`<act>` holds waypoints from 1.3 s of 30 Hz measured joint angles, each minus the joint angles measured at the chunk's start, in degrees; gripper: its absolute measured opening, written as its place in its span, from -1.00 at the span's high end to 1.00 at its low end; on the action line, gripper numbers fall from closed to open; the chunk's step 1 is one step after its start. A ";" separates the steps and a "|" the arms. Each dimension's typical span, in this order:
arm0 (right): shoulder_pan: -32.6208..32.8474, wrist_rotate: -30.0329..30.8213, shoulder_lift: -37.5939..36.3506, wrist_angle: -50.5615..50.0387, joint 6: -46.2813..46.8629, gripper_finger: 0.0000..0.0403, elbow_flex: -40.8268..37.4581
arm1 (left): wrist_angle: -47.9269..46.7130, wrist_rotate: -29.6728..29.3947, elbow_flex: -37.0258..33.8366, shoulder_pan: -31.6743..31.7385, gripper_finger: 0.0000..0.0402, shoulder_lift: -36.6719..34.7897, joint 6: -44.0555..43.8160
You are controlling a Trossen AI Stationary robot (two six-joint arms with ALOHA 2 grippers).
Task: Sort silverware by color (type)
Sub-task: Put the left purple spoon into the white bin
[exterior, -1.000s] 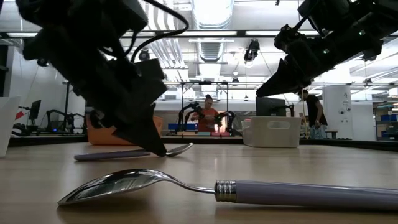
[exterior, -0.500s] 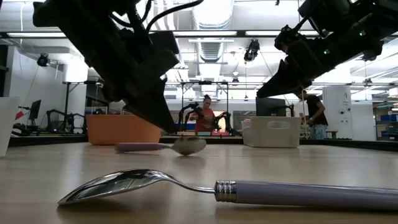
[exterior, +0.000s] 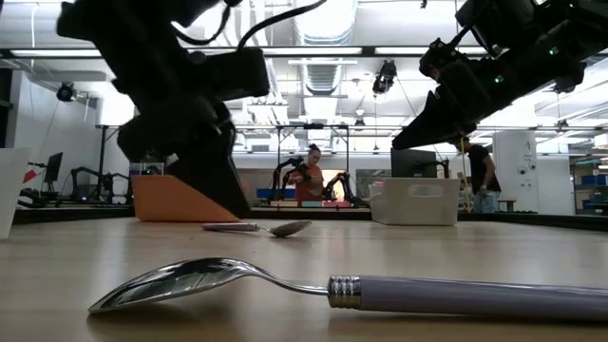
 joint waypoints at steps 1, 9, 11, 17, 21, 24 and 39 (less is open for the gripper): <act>0.00 0.00 0.00 0.00 0.08 0.66 0.00 | -0.04 -0.01 -0.01 0.39 1.00 -0.06 2.05; 0.00 0.02 0.00 0.00 -0.04 0.66 0.00 | 0.13 4.94 0.00 7.46 1.00 -0.79 16.79; 0.00 0.04 0.00 0.00 -0.07 0.66 0.00 | 0.06 7.53 0.00 9.53 1.00 -0.86 20.82; 0.00 0.04 0.01 0.02 -0.07 0.66 -0.04 | -3.08 23.42 -0.02 16.82 1.00 -3.52 30.79; -0.02 1.17 0.00 0.04 -0.08 0.66 -0.13 | -5.60 24.50 -0.05 20.50 1.00 -5.39 37.49; -0.02 4.25 0.00 0.04 -0.09 0.66 -0.13 | -5.51 26.02 -0.07 22.59 1.00 -5.30 38.18; -0.33 6.65 0.00 0.50 0.59 0.66 -0.20 | -2.07 28.97 -0.69 25.00 0.34 -1.53 44.96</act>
